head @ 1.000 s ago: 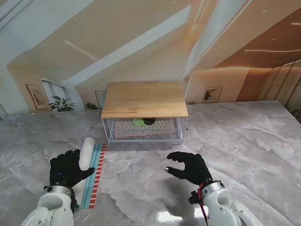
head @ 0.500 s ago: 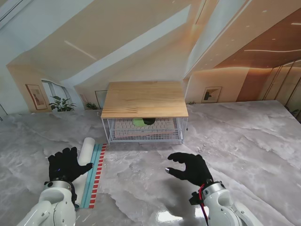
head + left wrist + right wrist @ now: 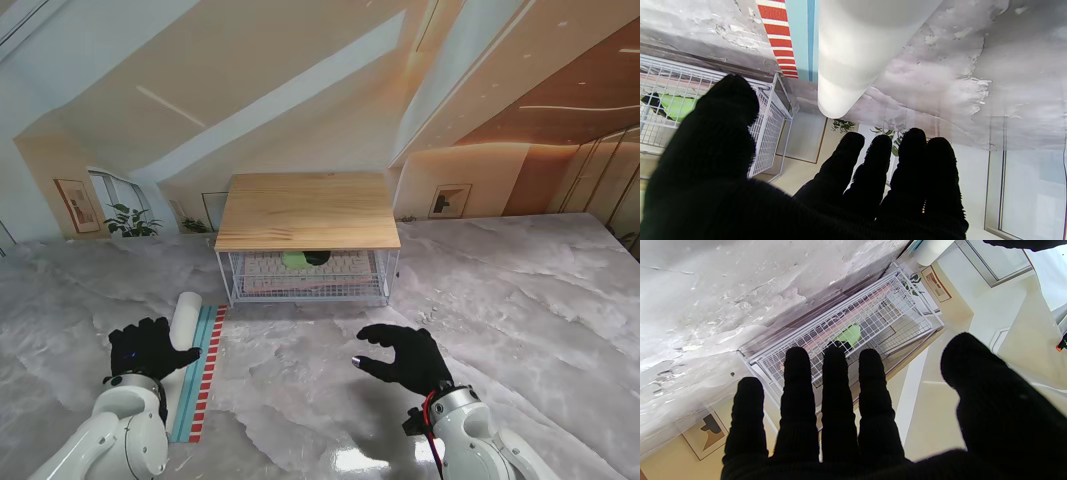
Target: Unroll the mouse pad and set up the keyboard and mouse from the tabletop organizer
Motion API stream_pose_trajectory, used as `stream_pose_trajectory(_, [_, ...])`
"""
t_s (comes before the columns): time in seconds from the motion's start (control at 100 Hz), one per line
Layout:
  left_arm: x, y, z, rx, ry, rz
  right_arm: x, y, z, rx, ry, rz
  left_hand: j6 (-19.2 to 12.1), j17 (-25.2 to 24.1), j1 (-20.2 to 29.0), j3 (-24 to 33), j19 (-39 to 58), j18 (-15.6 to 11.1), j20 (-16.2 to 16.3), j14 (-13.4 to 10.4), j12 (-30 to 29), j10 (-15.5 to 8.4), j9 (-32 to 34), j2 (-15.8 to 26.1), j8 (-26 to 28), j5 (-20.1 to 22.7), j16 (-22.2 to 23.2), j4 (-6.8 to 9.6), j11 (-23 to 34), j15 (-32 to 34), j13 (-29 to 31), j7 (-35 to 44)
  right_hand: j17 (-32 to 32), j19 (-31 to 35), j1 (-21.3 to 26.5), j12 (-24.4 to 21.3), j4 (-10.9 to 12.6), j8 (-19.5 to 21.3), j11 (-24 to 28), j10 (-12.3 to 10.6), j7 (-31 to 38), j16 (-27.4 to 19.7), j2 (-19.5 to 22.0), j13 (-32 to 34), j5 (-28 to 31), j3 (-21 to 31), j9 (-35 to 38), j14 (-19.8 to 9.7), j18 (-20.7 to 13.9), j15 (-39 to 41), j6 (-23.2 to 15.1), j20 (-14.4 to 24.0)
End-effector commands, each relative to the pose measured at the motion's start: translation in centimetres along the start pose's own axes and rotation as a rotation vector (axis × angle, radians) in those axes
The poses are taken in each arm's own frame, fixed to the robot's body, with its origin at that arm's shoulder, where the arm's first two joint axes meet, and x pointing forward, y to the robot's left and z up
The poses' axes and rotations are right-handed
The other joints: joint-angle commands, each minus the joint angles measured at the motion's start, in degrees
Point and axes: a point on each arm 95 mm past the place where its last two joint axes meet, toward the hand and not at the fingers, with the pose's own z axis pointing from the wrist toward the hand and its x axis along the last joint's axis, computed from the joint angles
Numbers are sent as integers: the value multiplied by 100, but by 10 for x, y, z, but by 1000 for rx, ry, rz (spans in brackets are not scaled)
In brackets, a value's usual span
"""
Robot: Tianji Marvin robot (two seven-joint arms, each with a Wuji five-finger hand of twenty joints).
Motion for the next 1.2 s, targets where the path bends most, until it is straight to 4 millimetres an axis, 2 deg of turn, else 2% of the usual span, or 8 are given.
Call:
stream_pose_trajectory(0.0, [2,4,0,-24,9,19,0,-4,-2,16,0,4,125,0,-204,-52,118,-54,130,210,80,142,23,-193,111,19,80,-84,16,110,147,-38,-95,-44,-15,-32,4,20,-28,-22,-74,-27,65,-242,32,-54,-111,-80,-29,-5,-25,-9])
stream_pose_trajectory(0.29, [5,13,4,-32,11,92,0,-4,-2,16,1,3,145,48,-90,72,230,-2,216,188,164,177,-22,-312,222,-74,222,-39,151,193,232,-55,-93,-45,-12,-31,5,20,-27,-20,-73,-27,61,-245,31,-55,-111,-84,-36,-4,-23,-10])
stream_pose_trajectory(0.48, [4,15,8,-42,-11,97,-1,-3,-3,15,0,2,188,159,-130,541,325,50,307,216,231,238,-57,-457,307,-118,369,96,270,283,342,-77,-96,-45,-12,-31,5,19,-26,-22,-76,-25,60,-242,23,-54,-116,-82,-32,0,-17,-10])
stream_pose_trajectory(0.68, [2,18,12,-42,-44,85,-1,-2,-3,16,0,0,227,293,-137,702,425,126,368,243,259,294,-77,-439,313,-173,426,110,322,374,485,-100,-92,-43,-12,-30,5,19,-23,-22,-74,-22,59,-240,22,-53,-112,-80,-33,5,-18,-9])
stream_pose_trajectory(0.97, [-2,22,14,-76,-72,73,-1,-3,-3,14,-4,4,199,546,-53,934,569,208,465,257,328,319,183,-602,368,33,506,154,476,521,766,-7,-95,-43,-17,-31,3,18,-26,-19,-76,-24,58,-250,20,-50,-116,-83,-29,4,-27,-11])
stream_pose_trajectory(1.09, [-2,24,15,-82,-73,83,-1,-3,-3,15,-3,6,133,753,-16,1220,665,257,549,244,403,296,341,-757,458,132,587,201,591,630,972,64,-93,-40,-13,-30,4,19,-24,-16,-73,-23,56,-246,25,-46,-113,-75,-33,6,-20,-10])
stream_pose_trajectory(1.19, [-2,26,16,-85,-75,100,-1,-3,-3,14,-3,6,115,844,-9,1467,698,281,612,227,480,290,406,-889,615,145,648,177,655,672,1072,133,-99,-44,-9,-30,4,18,-22,-19,-77,-23,52,-243,13,-43,-111,-89,-37,8,-16,-12])
